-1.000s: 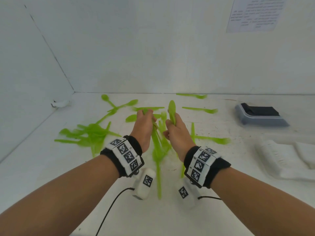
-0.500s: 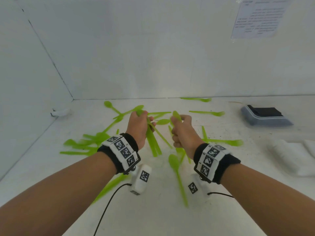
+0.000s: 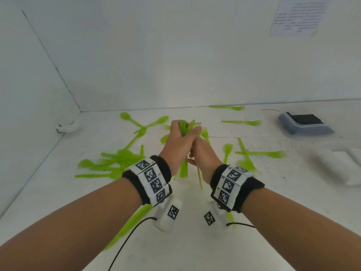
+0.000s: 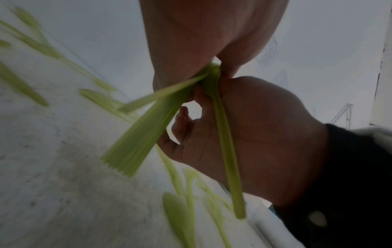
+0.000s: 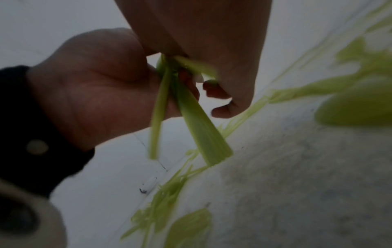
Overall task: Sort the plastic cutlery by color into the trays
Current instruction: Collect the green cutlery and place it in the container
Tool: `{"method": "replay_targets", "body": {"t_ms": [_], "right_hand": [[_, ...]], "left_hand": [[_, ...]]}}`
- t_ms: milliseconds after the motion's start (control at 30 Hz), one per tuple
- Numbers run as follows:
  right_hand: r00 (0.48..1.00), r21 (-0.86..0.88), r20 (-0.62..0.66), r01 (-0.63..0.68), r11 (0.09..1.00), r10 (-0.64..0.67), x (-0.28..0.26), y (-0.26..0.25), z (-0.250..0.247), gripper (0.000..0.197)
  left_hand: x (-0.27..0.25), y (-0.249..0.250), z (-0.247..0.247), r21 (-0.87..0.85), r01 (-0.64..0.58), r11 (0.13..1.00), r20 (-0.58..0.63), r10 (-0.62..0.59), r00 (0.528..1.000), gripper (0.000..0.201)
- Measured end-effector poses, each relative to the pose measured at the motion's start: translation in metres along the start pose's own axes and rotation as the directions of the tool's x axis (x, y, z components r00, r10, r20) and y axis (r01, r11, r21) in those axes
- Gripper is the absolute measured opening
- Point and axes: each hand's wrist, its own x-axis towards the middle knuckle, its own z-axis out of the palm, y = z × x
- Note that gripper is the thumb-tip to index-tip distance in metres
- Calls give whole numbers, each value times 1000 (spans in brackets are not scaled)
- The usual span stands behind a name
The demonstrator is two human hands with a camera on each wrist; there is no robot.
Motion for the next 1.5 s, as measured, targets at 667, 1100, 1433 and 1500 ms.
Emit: {"method": "replay_targets", "body": {"t_ms": [667, 1100, 1433, 1500], "right_hand": [[899, 67, -403, 213, 975, -169, -16, 5, 36, 30], [994, -53, 112, 3, 999, 3, -37, 7, 20, 45], [950, -683, 86, 276, 677, -300, -23, -22, -48, 30], [948, -835, 83, 235, 498, -307, -22, -35, -79, 28]], "left_hand": [[-12, -2, -24, -288, 49, 956, -22, -58, 998, 4], [-12, 14, -24, -233, -114, 966, -187, 71, 980, 23], [6, 33, -45, 46, -166, 985, 124, 159, 979, 29], [15, 27, -47, 326, -270, 906, 235, 199, 951, 29]]}}
